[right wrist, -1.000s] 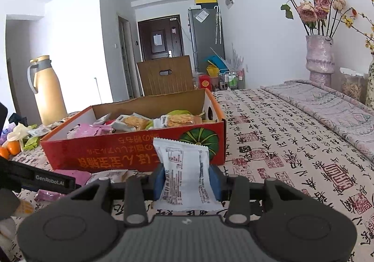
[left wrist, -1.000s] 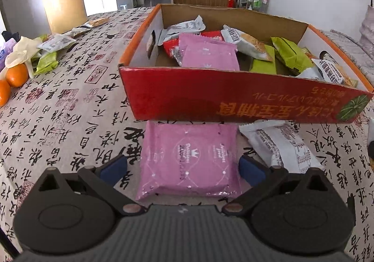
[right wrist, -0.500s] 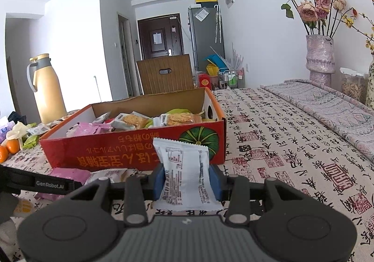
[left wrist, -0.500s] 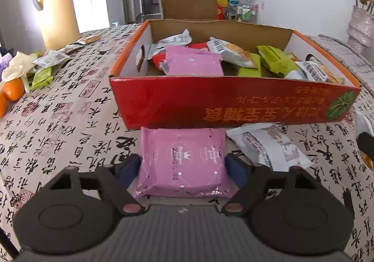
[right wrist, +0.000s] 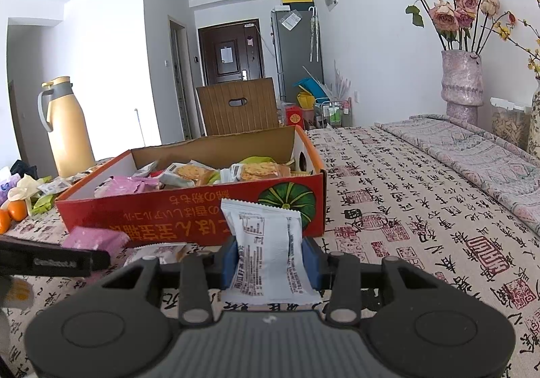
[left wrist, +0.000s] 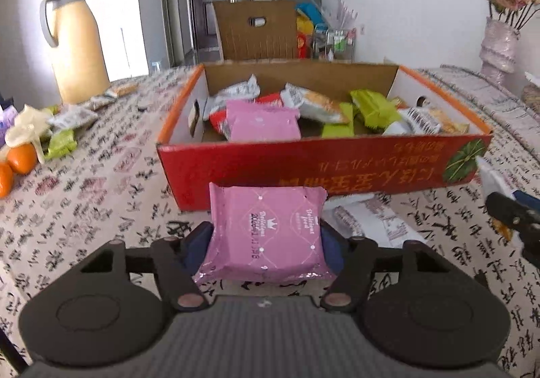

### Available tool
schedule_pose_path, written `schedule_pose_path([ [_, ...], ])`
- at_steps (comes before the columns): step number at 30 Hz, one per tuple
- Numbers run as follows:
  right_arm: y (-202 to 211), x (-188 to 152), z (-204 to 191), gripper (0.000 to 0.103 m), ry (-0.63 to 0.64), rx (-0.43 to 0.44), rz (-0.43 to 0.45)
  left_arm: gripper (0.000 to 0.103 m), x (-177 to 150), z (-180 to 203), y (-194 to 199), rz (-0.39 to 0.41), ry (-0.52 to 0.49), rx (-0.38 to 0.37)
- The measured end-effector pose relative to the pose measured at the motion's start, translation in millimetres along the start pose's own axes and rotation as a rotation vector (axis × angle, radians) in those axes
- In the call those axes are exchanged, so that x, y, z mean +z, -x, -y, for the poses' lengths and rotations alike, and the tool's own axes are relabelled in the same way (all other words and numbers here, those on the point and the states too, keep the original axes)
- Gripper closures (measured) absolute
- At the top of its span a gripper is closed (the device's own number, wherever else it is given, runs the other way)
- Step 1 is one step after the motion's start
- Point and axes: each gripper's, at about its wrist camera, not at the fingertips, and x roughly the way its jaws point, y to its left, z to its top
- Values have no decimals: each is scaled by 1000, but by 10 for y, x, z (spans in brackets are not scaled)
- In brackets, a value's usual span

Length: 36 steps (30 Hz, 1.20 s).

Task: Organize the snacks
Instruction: 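Carry the pink packet and white sachet over the cardboard box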

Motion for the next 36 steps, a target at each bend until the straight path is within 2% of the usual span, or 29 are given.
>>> schedule_pose_path([
  [4,18,-2,-16,63,3,-9,16,35,42,5,244,84,0,-11],
  [9,106,61,-37,63,13,-9,48,35,165,49,427,145,-6,-30],
  [19,137,495,-144,63,43,22,142,35,568,73,568,244,-2,-21],
  [27,-230,831,-264,63,101,12,172,35,897,129,483,303,22,4],
  [36,-682,1037,-345,63,78,18,169,35,1112,117,47,316,54,77],
])
